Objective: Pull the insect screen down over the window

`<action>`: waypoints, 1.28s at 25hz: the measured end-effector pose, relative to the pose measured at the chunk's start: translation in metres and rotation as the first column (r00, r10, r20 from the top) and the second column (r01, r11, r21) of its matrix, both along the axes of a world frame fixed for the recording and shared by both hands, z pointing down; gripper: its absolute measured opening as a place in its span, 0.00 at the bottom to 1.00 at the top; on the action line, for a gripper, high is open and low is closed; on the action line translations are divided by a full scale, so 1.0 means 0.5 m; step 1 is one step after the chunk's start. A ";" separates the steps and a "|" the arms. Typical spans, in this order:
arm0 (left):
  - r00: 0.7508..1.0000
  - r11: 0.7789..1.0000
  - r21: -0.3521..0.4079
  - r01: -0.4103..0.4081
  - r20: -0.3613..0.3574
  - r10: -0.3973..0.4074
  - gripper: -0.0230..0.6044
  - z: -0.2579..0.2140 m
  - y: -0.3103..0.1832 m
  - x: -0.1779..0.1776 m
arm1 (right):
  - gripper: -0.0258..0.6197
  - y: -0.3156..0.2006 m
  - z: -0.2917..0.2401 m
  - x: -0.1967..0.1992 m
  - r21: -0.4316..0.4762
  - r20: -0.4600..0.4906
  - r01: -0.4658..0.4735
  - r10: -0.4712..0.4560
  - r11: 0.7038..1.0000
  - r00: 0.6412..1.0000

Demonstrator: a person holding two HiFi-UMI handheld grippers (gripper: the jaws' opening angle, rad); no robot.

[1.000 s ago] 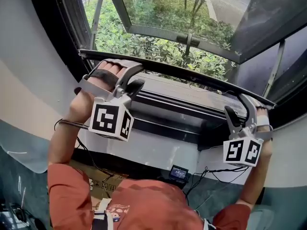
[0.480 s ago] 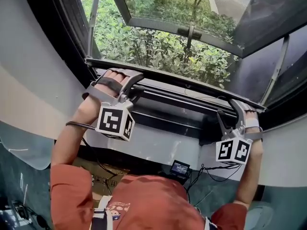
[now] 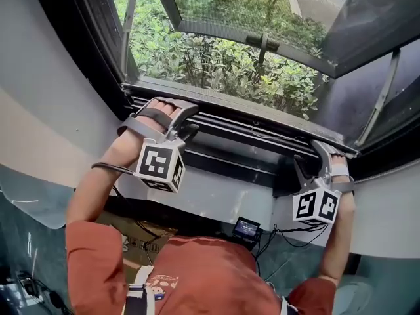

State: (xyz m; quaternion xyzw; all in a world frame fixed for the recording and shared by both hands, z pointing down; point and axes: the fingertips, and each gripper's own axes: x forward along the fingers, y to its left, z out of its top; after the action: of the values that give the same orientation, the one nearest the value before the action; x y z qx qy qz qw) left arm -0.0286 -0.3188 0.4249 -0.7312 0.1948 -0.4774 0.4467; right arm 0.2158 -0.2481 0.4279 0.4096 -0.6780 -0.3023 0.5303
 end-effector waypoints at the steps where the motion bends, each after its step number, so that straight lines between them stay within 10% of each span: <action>1: 1.000 1.000 -0.004 0.001 0.003 -0.001 0.36 0.007 0.000 0.000 | 0.45 0.000 0.006 0.000 -0.008 0.001 -0.002 0.002 1.000 1.000; 32: 1.000 0.997 -0.075 0.009 0.011 -0.009 0.37 0.079 0.013 -0.004 | 0.46 0.008 0.083 -0.005 -0.058 0.032 -0.005 0.007 0.998 0.999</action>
State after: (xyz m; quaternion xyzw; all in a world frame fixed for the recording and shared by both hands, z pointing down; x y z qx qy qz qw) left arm -0.0305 -0.3125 0.4643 -0.7440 0.1776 -0.4903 0.4178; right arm 0.2131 -0.2439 0.4695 0.4010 -0.6935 -0.2745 0.5319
